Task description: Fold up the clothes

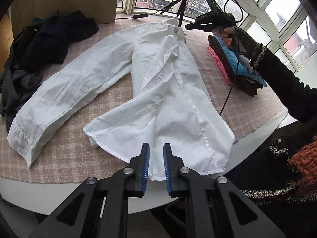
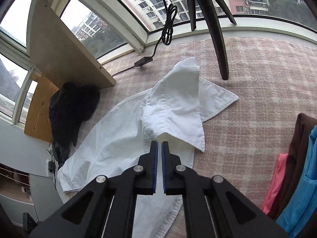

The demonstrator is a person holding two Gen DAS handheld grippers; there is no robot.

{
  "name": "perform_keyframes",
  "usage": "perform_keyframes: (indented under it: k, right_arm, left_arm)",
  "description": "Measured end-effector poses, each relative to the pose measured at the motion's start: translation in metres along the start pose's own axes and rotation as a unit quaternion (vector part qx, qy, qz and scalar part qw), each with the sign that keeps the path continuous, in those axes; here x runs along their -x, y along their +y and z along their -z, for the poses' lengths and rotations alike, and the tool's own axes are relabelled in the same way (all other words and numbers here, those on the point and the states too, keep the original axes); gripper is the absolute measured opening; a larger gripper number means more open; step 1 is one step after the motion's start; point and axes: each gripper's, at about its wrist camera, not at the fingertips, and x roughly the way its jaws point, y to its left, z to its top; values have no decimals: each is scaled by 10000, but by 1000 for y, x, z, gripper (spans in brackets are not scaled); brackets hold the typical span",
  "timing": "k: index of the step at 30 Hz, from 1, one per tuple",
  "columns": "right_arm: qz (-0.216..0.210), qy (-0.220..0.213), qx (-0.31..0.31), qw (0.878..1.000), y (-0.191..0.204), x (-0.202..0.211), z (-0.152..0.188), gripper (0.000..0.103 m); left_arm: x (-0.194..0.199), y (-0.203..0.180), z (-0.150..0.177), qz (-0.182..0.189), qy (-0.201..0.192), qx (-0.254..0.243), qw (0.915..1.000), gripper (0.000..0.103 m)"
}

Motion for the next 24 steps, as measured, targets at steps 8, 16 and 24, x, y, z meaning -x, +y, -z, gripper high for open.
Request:
perform_keyframes:
  k: [8,16,24]
  right_arm:
    - [208,577,144,9980,23,-59,-16,56]
    - [307,603,772,9947,35,-65,-21,10]
    - [1227,307,1645,9782,55,-36,-41,9]
  left_arm:
    - [-35,70,3,-289,204,1259,9914,49]
    - [-65,86,-6,686,-7,1700,9831,3]
    - [0,-6,0,1134,-390,570,9911,0]
